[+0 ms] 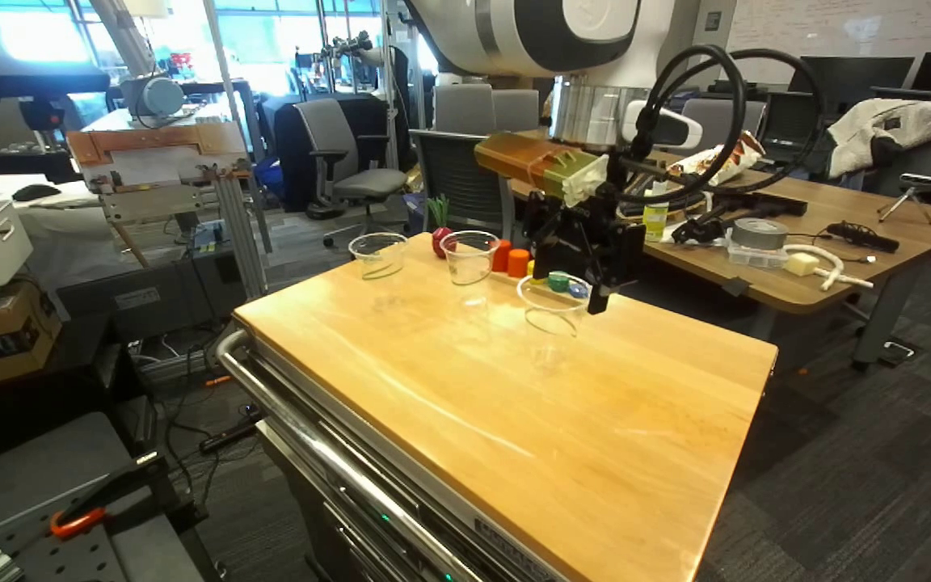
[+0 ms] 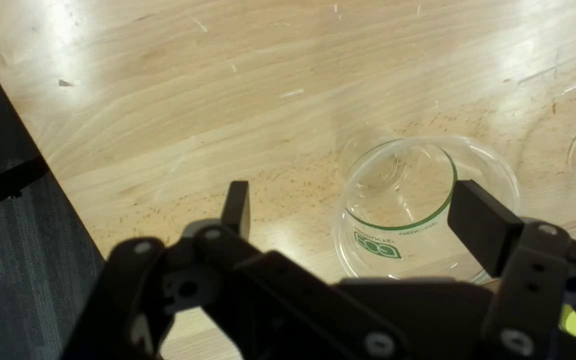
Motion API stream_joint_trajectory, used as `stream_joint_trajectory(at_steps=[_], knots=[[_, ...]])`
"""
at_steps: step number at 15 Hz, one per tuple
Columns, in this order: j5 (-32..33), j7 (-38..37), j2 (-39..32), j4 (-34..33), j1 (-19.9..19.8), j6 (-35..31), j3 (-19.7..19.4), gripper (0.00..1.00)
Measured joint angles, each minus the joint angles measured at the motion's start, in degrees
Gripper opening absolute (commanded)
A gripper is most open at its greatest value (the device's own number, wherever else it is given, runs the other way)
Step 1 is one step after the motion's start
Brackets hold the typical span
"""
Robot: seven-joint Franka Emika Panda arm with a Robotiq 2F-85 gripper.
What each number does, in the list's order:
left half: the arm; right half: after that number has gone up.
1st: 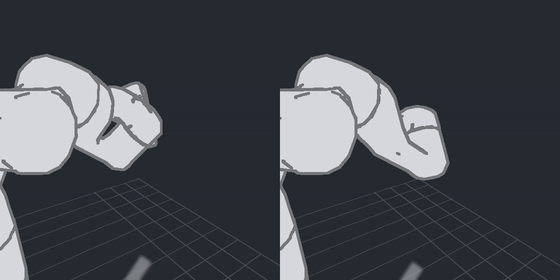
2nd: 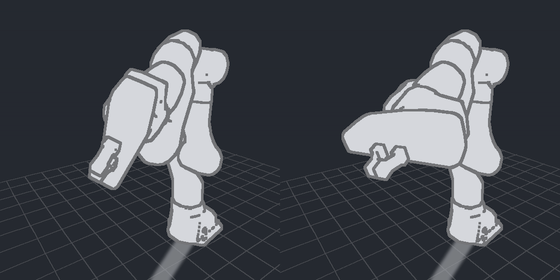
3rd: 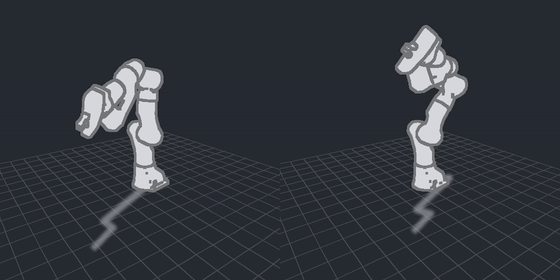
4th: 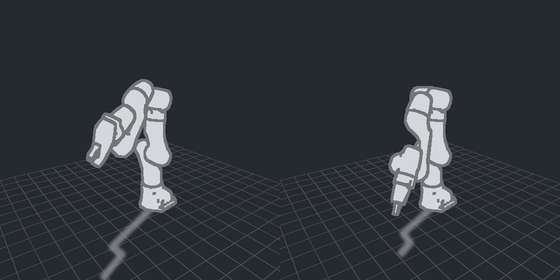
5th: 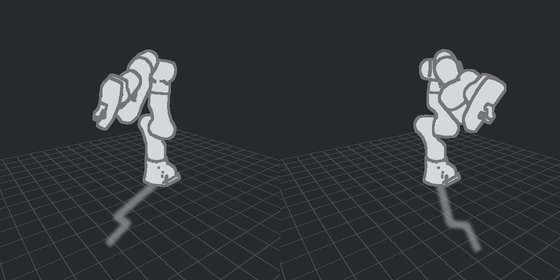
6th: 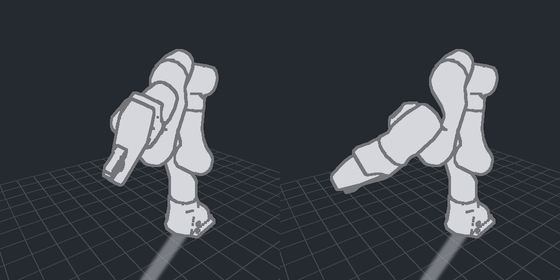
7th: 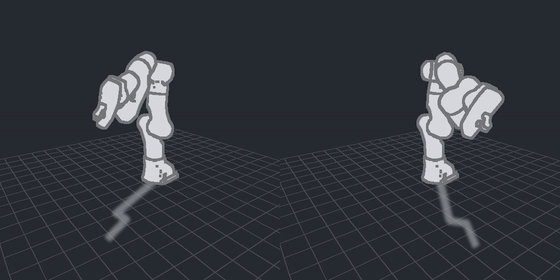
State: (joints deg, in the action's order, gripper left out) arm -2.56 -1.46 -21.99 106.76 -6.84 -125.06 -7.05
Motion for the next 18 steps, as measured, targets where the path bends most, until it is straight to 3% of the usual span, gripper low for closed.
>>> stream_joint_trajectory(at_steps=[2,3,4,13,14,18], knots=[[-0.1,-0.3,-1.5,-1.1,-0.1,-1.0,0.0,1.0],[-0.1,-0.5,-2.2,-1.7,-0.2,-1.3,0.0,0.75],[-0.2,-0.6,-2.8,-2.1,-0.3,-1.3,0.0,0.74],[-5.4,-0.7,-5.1,-2.8,-1.2,-1.3,0.7,0.05],[-5.9,-0.7,-5.1,-3.0,-1.2,-1.3,0.8,0.0],[-7.0,-1.0,-5.0,-3.9,-1.2,-1.4,1.2,0.01]])
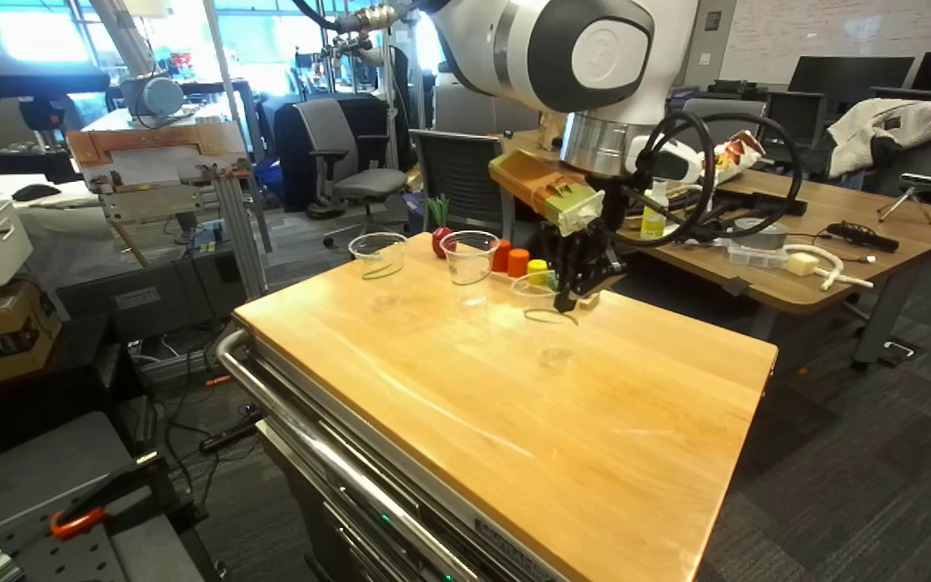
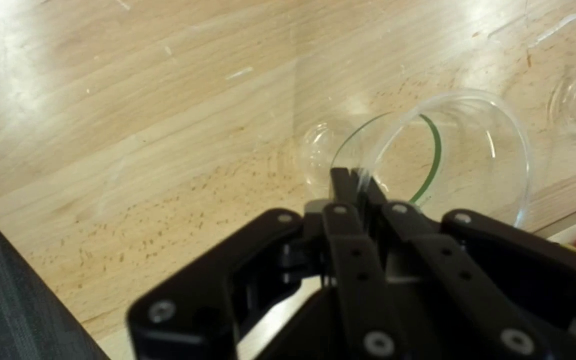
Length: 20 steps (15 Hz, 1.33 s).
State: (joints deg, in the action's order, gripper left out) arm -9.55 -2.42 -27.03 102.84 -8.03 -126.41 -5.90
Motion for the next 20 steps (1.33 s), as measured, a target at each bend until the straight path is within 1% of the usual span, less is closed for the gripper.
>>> stream_joint_trajectory(at_steps=[5,9,13,15,20], knots=[[-0.8,-0.5,0.1,-0.8,-0.4,0.5,0.0,0.01],[-3.3,-0.5,1.8,-3.0,-0.6,3.6,0.4,0.01],[-9.2,-0.5,5.6,-6.8,-0.6,10.0,2.9,0.01],[-11.5,-0.4,7.0,-8.6,-0.2,11.9,4.5,0.01],[-12.4,-0.1,7.5,-10.2,2.1,14.2,7.1,0.01]])
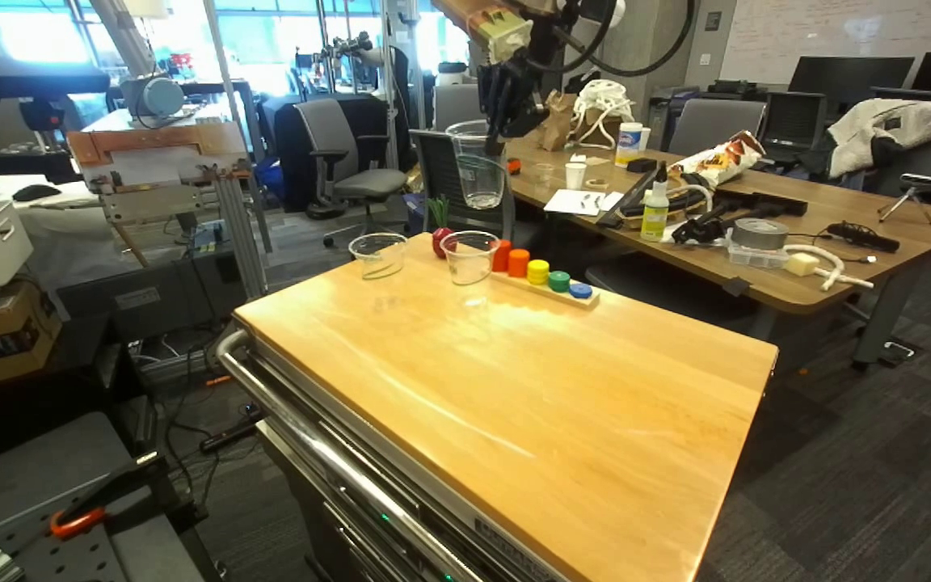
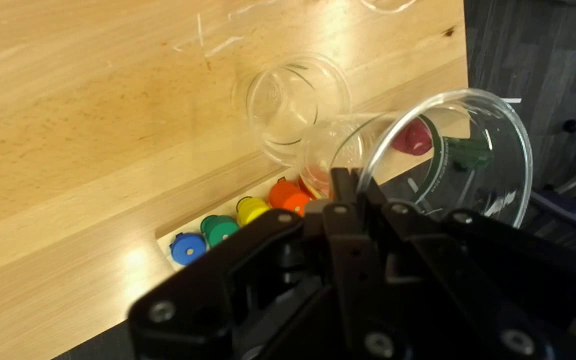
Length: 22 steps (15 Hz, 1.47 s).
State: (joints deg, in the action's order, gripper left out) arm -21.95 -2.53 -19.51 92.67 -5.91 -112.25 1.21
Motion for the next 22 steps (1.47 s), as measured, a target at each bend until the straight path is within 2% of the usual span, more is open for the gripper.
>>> stream_joint_trajectory(at_steps=[11,12,22], knots=[[1.5,5.4,-5.0,0.6,1.8,0.4,0.4,0.03],[1.5,6.0,-5.2,0.7,1.8,0.4,0.4,0.24],[1.5,8.5,-7.4,0.7,1.8,-1.0,0.4,0.99]])
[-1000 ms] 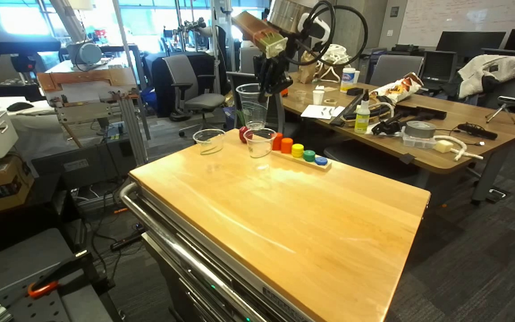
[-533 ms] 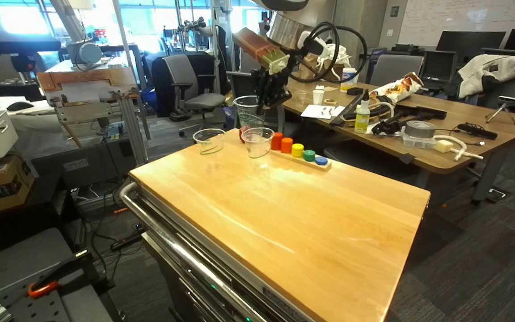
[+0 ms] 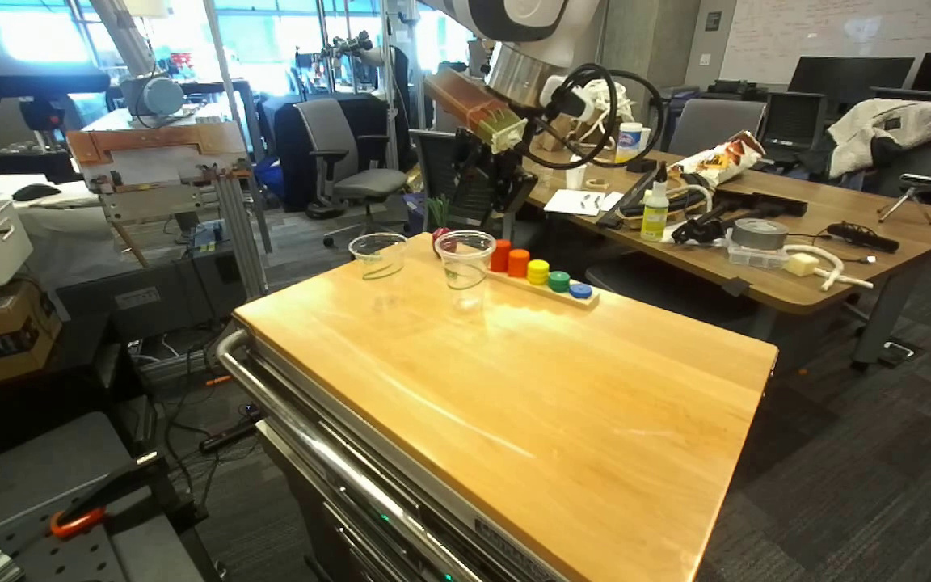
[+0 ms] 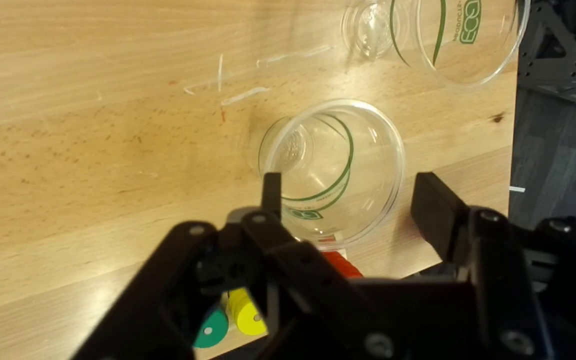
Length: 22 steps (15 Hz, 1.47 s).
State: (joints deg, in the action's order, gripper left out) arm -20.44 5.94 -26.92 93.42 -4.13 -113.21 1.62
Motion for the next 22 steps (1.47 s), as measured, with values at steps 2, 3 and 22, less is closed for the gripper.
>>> stream_joint_trajectory(at_steps=[2,3,22], knots=[[0.8,0.0,0.1,-0.1,0.2,-0.8,0.0,1.0],[1.9,-0.2,0.1,-0.1,0.3,-0.9,0.0,1.0],[10.5,-7.5,-6.0,-1.0,2.5,-1.1,-0.4,0.67]])
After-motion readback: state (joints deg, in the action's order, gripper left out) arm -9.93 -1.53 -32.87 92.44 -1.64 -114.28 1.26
